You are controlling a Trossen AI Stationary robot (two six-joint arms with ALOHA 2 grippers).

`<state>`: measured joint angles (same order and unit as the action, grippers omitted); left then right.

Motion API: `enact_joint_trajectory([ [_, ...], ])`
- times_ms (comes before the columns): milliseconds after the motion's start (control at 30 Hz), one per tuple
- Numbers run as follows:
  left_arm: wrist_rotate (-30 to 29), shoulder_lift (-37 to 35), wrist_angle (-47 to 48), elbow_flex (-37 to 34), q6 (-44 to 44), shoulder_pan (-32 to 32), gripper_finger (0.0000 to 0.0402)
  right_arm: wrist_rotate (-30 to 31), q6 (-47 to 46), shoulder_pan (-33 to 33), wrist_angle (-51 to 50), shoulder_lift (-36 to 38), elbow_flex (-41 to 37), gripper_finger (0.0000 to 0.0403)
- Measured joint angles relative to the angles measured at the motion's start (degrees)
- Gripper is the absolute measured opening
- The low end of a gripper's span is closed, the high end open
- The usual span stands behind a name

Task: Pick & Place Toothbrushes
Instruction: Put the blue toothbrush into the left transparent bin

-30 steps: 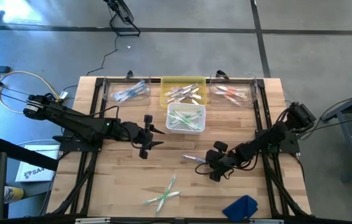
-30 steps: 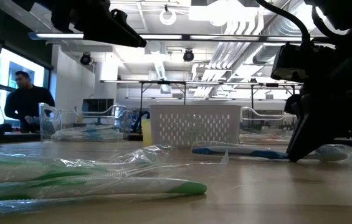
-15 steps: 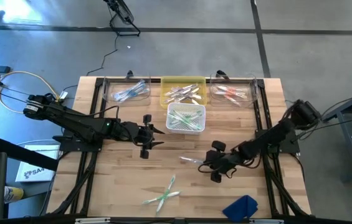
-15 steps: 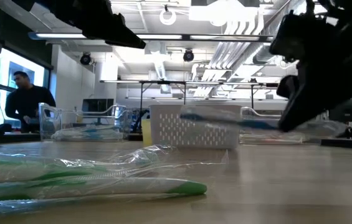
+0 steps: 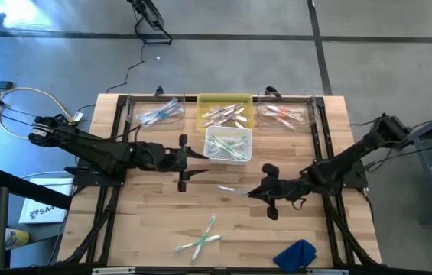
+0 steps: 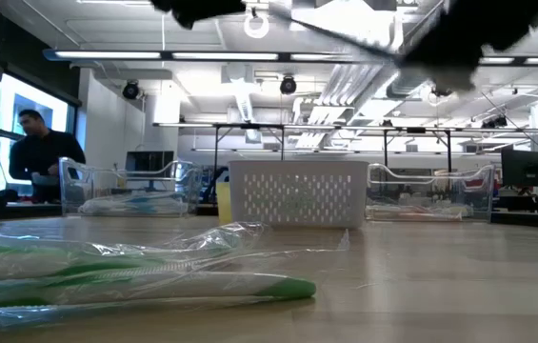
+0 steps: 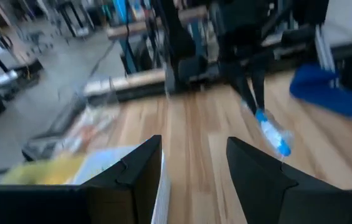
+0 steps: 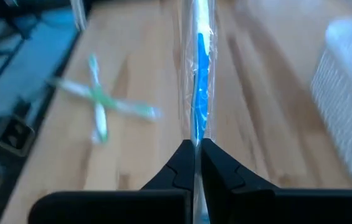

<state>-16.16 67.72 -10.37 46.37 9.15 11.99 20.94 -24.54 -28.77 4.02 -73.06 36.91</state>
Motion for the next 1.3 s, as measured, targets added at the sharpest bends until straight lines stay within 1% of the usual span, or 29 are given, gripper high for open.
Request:
enact_joint_trajectory([
  [100,0.00,0.00,-4.34,0.60,0.00,0.00,0.0175,1.01,5.11,0.00,4.60,3.19,0.04,0.0004],
  [200,0.55,0.00,-6.62,0.66,-0.25,0.00,0.0175,1.50,10.79,0.00,9.07,5.33,0.04,0.0004],
  [300,2.41,0.00,-9.09,0.64,-0.39,0.00,0.0175,2.24,15.98,0.00,13.35,6.74,0.04,0.0004],
  [433,6.26,0.93,-13.06,0.66,-0.39,0.01,0.0175,4.84,22.02,0.38,19.92,7.04,0.07,0.0004],
  [500,6.61,1.81,-14.82,0.62,-0.37,0.02,0.0175,4.72,23.74,0.92,22.06,7.02,0.07,0.0004],
  [667,6.62,5.66,-22.76,0.66,-0.39,0.02,0.0175,4.56,24.82,1.95,23.62,7.02,0.09,0.0004],
  [833,6.63,10.81,-33.48,0.66,-0.44,0.02,0.0175,4.64,24.84,1.92,23.40,6.70,0.09,0.0004],
  [967,6.62,13.53,-38.86,0.62,-0.44,0.02,0.0175,4.64,24.84,1.92,23.11,6.54,0.09,0.0004],
  [1100,6.98,14.86,-40.94,0.71,-1.14,0.02,0.0175,4.94,24.86,1.92,23.05,6.54,0.09,0.0004],
  [1200,9.54,15.37,-40.28,0.86,-2.60,0.04,0.0175,6.18,25.22,1.92,23.06,6.54,0.09,0.0004],
  [1300,10.02,16.63,-40.72,1.29,-3.44,0.09,0.0175,6.63,25.74,1.92,22.91,6.54,0.09,0.0004],
])
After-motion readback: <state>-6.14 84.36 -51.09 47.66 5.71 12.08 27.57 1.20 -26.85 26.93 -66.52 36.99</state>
